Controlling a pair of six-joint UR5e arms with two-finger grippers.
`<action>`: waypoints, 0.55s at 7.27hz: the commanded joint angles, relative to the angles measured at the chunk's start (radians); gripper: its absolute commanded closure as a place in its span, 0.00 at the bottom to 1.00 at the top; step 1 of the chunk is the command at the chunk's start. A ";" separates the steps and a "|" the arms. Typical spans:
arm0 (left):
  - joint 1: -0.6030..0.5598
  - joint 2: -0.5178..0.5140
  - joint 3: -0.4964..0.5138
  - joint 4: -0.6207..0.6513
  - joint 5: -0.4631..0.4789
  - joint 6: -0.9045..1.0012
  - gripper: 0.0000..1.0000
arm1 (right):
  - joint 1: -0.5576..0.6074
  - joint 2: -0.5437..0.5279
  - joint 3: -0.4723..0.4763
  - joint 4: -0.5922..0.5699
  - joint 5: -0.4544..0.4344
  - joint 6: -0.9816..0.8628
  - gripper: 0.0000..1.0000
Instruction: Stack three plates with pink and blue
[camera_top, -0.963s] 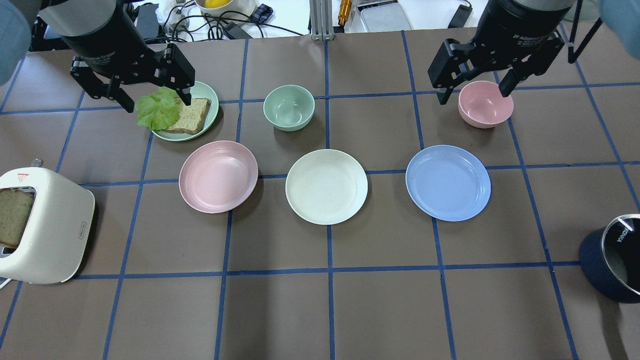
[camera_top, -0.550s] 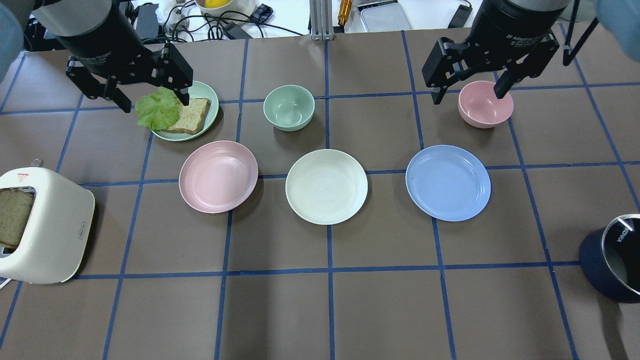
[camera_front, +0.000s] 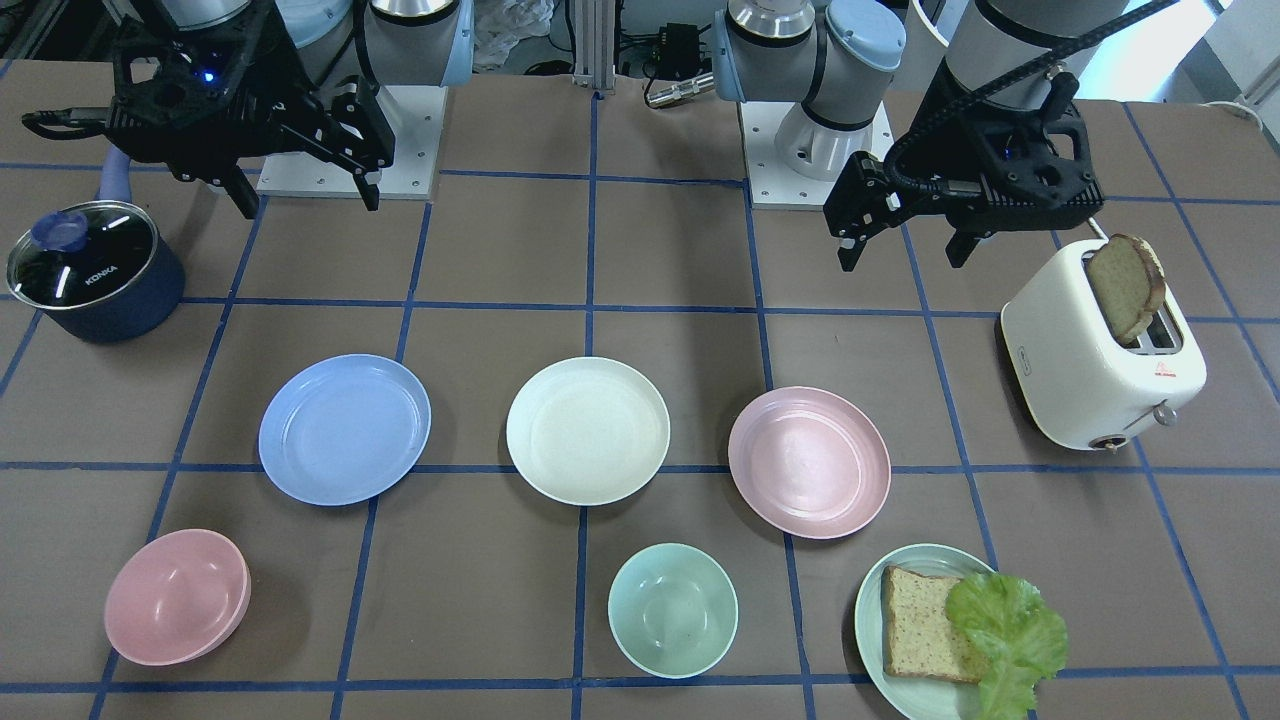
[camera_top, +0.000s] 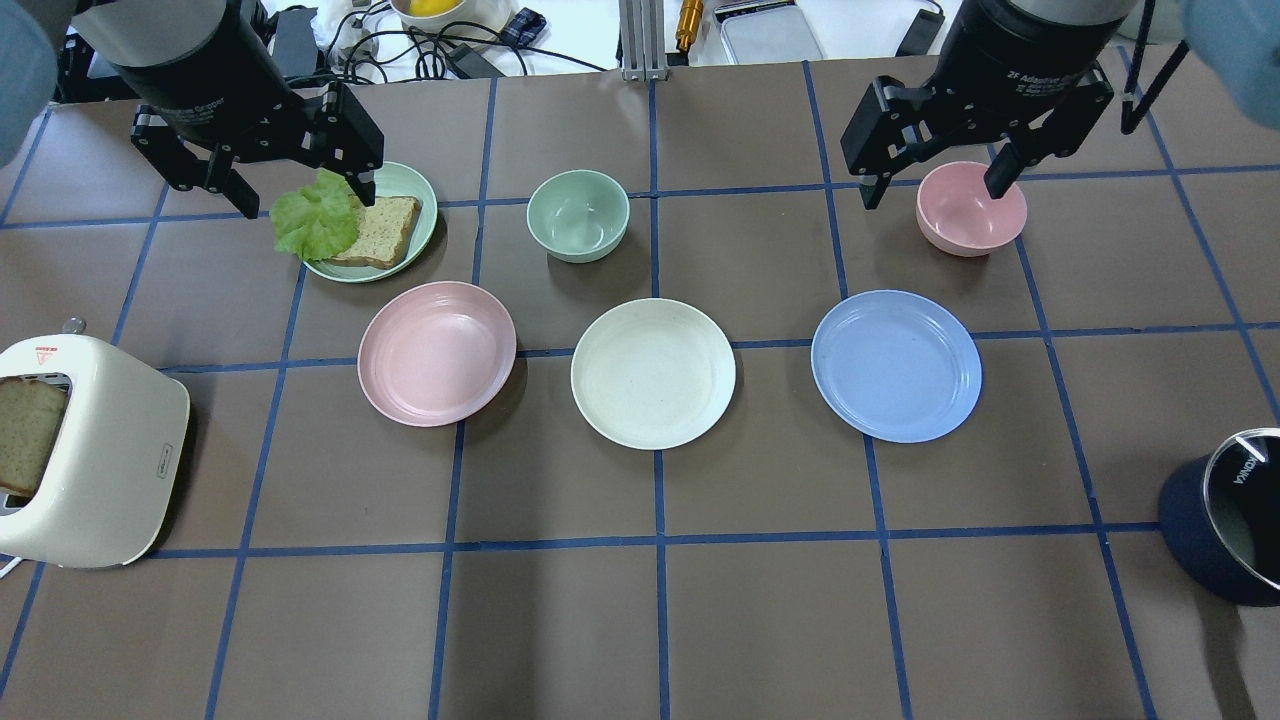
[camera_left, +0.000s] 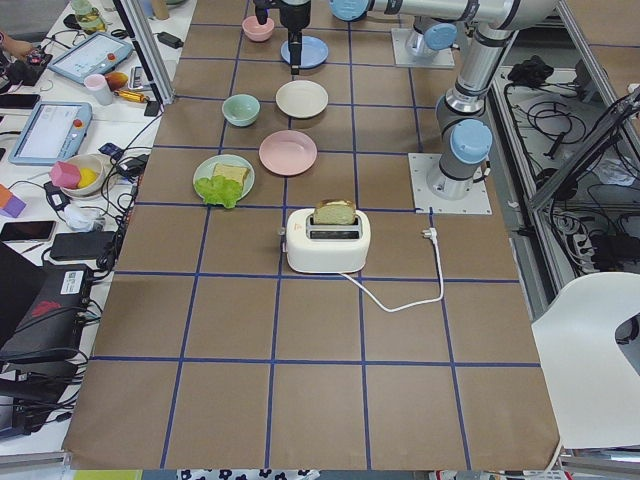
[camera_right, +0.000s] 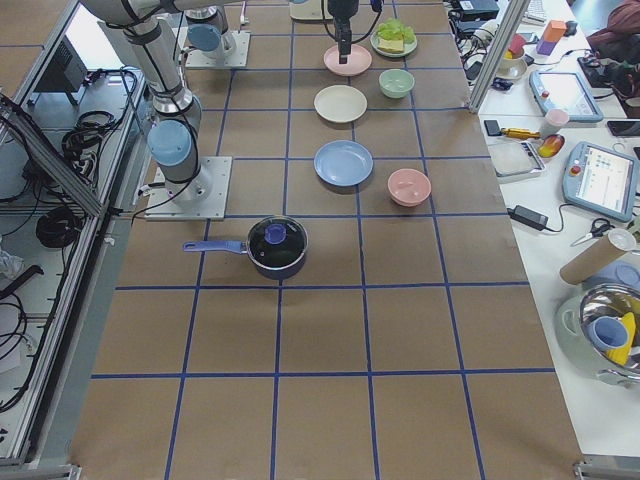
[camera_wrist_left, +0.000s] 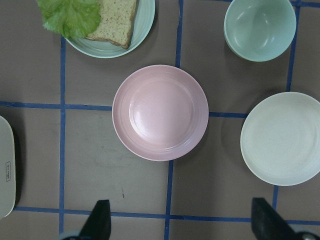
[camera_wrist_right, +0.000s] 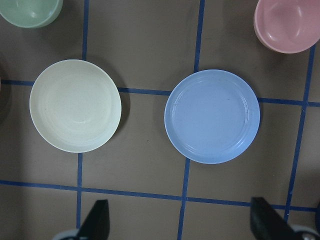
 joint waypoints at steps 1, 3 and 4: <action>-0.001 -0.006 0.002 0.002 0.000 -0.001 0.00 | 0.000 0.000 0.002 -0.001 0.003 -0.006 0.00; -0.006 0.004 -0.003 -0.006 0.003 0.000 0.00 | 0.000 0.002 0.000 -0.001 0.004 -0.006 0.00; -0.003 0.004 -0.001 -0.003 0.000 -0.001 0.00 | 0.000 0.005 0.000 -0.001 0.001 -0.007 0.00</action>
